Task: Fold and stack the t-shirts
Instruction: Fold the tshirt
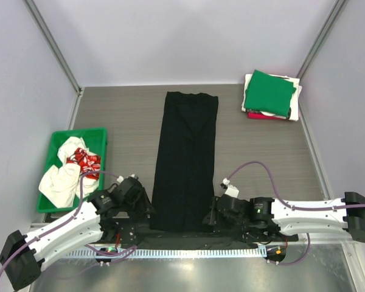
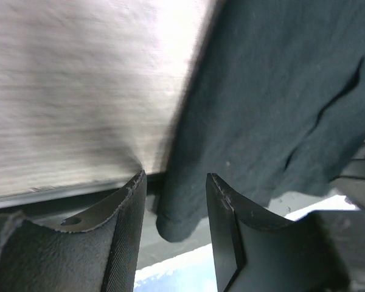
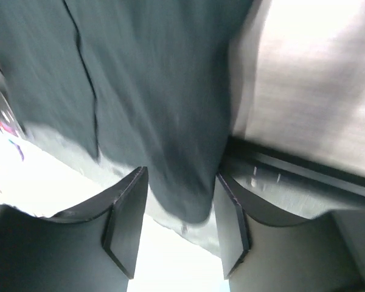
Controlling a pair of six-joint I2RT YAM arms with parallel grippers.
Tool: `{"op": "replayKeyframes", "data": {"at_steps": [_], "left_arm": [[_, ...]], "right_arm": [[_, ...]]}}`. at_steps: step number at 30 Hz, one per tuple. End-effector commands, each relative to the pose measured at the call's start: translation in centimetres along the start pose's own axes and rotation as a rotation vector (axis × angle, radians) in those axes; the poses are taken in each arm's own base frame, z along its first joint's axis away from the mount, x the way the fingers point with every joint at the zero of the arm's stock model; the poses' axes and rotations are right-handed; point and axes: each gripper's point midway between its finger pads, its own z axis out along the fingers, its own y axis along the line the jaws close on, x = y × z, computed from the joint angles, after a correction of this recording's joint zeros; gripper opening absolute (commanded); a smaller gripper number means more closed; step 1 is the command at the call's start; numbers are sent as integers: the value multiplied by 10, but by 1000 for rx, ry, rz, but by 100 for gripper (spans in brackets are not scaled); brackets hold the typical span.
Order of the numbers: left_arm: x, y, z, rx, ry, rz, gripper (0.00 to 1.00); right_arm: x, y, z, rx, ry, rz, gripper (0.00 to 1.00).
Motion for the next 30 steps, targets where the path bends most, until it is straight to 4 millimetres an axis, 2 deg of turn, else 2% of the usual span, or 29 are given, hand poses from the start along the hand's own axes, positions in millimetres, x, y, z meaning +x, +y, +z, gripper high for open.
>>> {"op": "replayKeyframes", "data": {"at_steps": [1,4,7,16,21,22,23,25,26,28,30], "left_arm": [[12,-9,-4,50,36,-28,45],[21,-6,-5,53,60,-18,42],[29,-2,-6,35,78,-6,40],[37,5,-6,12,93,2,29],[37,2,-4,27,91,3,13],[37,0,-3,36,92,2,6],[37,-3,-3,44,93,1,3],[34,-12,-4,70,82,4,0],[24,-31,-14,108,40,20,0],[18,-33,-15,101,14,39,0],[7,-52,-27,127,-29,57,0]], "right_arm": [[26,-8,-5,19,107,10,53],[32,-8,-6,21,122,4,58],[34,-8,-8,23,125,-1,59],[35,-11,-5,17,114,9,48],[30,-11,-3,14,87,11,33],[28,-11,-3,15,77,12,25],[28,-9,-3,11,73,11,21],[26,-7,-3,6,64,7,11],[19,3,-6,-17,32,1,1],[12,10,-9,-27,4,-1,1],[4,16,-11,-28,-27,-24,1]]}}
